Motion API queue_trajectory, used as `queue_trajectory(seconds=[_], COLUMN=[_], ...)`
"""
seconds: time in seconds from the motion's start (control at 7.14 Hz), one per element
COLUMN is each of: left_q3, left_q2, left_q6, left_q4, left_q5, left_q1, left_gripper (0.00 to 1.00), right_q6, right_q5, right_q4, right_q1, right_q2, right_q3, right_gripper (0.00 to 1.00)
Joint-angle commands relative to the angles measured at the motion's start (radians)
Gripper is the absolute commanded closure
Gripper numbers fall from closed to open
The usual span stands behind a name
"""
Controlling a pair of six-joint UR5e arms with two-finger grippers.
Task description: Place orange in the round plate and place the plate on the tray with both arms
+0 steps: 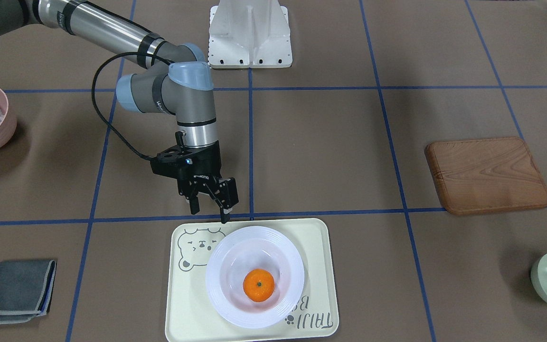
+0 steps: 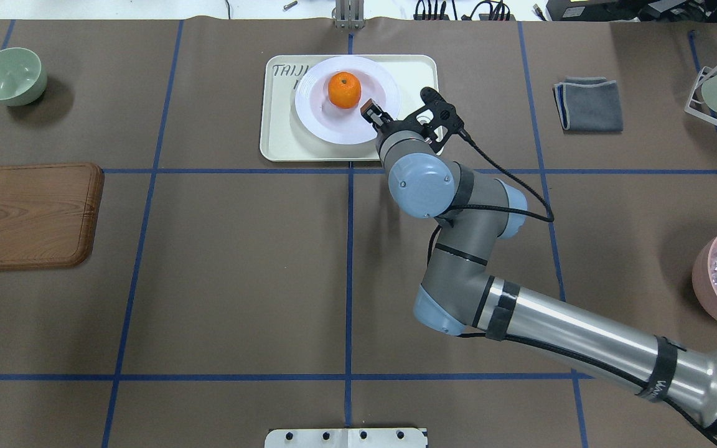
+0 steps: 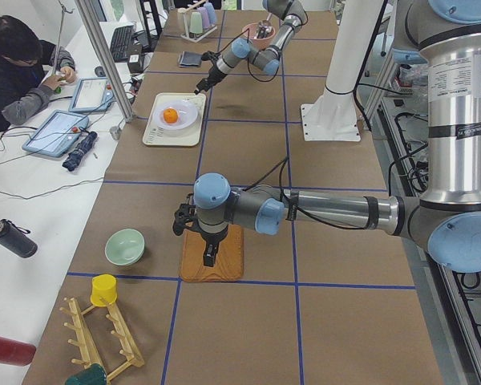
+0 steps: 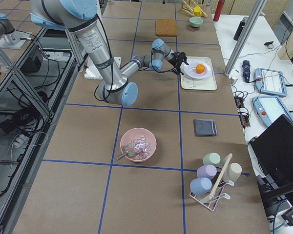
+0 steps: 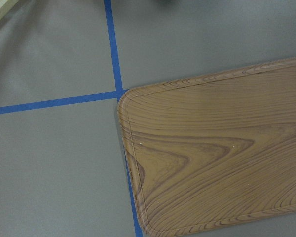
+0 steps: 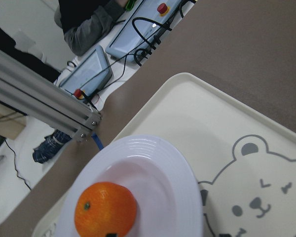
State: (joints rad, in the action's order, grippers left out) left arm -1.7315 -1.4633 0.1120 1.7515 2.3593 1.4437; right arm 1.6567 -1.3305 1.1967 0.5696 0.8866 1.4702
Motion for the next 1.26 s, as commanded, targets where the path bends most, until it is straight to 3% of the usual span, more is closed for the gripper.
queue_trajectory(seconds=[0.0,0.14,0.42,0.7,0.98,1.12], left_q3=[0.003,0.004,0.007,0.009,0.010,0.009], left_q2=[0.003,0.004,0.006,0.006,0.006,0.006], left_q6=[0.000,0.000,0.000,0.000,0.000,0.000], left_q4=[0.000,0.000,0.000,0.000,0.000,0.000], left_q5=[0.000,0.000,0.000,0.000,0.000,0.002], left_q1=[0.000,0.001,0.001,0.001,0.001,0.001], left_gripper=[0.02,0.01,0.01,0.01,0.01,0.01], right_q6=[-0.467,-0.623,-0.981,-1.395,-1.511,-1.516], right_q5=[-0.264,-0.371,-0.589,-0.791,-0.957,-0.972], right_q4=[0.409,0.499,0.523,0.523,0.514,0.488], right_q1=[0.141,0.239,0.454,0.698,0.875,0.897], right_q2=[0.050,0.102,0.301,0.495,0.700,0.813], right_q3=[0.215,0.302,0.433,0.441,0.440,0.441], right_gripper=[0.00,0.00,0.00,0.00,0.00,0.00])
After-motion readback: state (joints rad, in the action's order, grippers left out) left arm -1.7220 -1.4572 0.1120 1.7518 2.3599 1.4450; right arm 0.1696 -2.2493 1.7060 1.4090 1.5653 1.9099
